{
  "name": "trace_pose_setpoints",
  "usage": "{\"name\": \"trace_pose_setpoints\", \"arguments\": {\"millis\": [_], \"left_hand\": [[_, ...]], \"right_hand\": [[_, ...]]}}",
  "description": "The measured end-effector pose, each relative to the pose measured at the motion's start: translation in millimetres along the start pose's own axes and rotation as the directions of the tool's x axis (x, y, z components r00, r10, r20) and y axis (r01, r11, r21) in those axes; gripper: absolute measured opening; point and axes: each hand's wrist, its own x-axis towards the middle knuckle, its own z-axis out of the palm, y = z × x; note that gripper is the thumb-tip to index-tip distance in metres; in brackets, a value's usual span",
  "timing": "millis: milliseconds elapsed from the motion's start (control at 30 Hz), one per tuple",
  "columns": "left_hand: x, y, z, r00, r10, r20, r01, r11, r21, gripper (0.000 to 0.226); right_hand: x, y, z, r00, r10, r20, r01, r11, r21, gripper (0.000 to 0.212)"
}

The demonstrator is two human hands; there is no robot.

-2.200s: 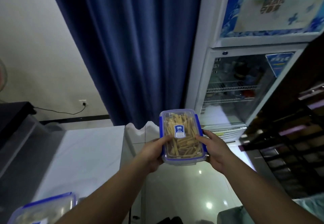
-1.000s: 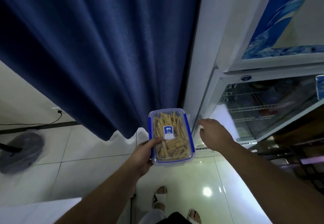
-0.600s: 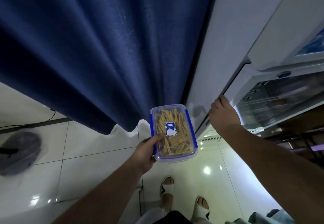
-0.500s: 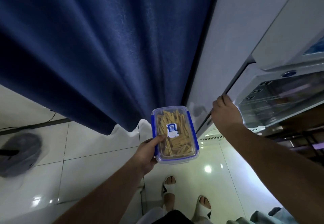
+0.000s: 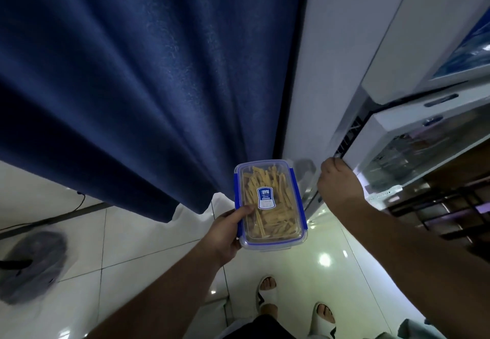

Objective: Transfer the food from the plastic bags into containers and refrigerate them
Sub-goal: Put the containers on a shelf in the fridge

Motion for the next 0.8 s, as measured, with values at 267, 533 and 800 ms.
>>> {"name": "trace_pose_setpoints", "arguments": {"millis": [267,533,800], "left_hand": [[15,3,35,0.999,-0.012,0.047,0.009,0.998,0.063,0.039],[28,-10,98,0.989,-0.068,0.13,0.037,0.974,0.224,0.038],[28,-34,164,0.98,-0.098,0.176,0.052,0.966,0.252,0.043]], "right_hand": [[-90,-10,63,0.972,0.048,-0.229,-0.007,0.984,0.176,0.013],[-164,-14,96,0.971,0.106,-0.213,-0.054,0.97,0.236,0.019],[-234,-10,135,0.953,0.189,-0.235,-0.112,0.946,0.304,0.023]]}}
